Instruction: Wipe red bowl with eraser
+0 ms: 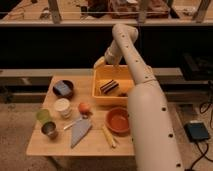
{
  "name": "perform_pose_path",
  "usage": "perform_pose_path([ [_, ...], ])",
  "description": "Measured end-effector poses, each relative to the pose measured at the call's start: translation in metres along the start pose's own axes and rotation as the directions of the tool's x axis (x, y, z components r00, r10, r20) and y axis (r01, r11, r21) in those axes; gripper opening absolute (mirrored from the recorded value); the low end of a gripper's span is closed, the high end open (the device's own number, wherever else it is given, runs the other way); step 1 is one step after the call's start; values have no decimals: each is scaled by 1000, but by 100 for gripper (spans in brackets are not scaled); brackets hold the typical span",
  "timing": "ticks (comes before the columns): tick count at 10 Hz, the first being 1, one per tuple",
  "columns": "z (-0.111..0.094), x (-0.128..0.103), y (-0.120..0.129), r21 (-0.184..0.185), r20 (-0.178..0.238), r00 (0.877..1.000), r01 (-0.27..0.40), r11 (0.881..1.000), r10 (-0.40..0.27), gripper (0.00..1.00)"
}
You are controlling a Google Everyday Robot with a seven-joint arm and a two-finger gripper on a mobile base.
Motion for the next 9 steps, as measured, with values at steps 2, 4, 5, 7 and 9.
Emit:
perform_pose_path([
  [2,-1,0,0,0,3,1000,0,1000,0,80],
  [4,-1,0,1,-3,3,1000,0,1000,0,80],
  [5,0,-1,2,-12,6,1000,-9,1000,9,80],
  [7,2,-9,3,-79,0,997,-82,993,82,80],
  [9,4,-25,9,-132,-12,992,-124,983,123,80],
])
